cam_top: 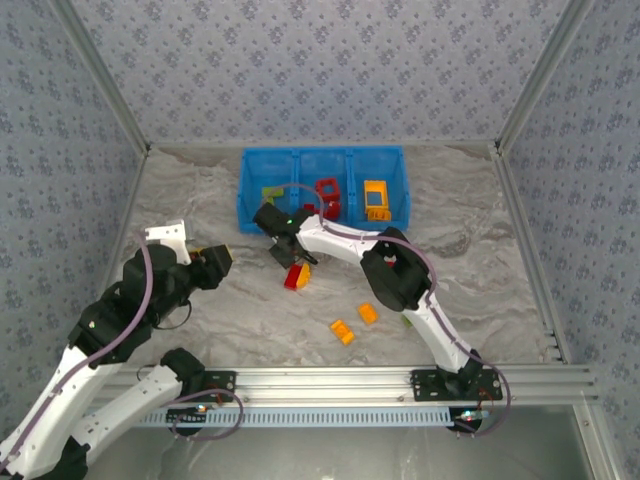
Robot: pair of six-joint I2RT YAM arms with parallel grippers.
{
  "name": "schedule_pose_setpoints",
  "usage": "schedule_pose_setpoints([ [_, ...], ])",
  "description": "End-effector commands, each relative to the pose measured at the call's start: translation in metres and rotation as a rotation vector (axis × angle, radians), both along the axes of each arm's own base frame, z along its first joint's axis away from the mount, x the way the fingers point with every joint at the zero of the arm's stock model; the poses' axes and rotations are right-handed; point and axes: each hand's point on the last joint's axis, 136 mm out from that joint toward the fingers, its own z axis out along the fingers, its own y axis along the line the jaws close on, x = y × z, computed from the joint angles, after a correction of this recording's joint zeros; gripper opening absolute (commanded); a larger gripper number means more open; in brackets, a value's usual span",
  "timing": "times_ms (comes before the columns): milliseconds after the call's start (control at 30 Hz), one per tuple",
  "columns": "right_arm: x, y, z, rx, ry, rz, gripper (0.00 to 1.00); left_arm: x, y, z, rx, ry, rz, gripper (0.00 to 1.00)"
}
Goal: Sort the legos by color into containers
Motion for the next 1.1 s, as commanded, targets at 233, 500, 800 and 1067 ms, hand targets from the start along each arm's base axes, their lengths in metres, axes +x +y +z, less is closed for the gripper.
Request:
schedule_pose_setpoints([
  [233,-0.013,-0.015,0.089,0.115,-0.134,-0.028,0.33,0.003,-0.012,0.014,-0.04,-0.02,-0.043,0.48],
  [500,-0.014,-0.102,0.182,0.316,-0.236,-0.222,0.34,0.021,-0.054,0.029,-0.078,-0.034,-0.164,0.48],
  [800,0.051,-0.222,0.174,0.384,-0.235,-0.574,0.35,0.048,-0.138,0.041,-0.072,-0.073,-0.326,0.48],
  [1067,0.118,-0.248,0.128,0.286,-0.159,-0.73,0.33,0.056,-0.182,0.032,-0.055,-0.065,-0.389,0.48],
])
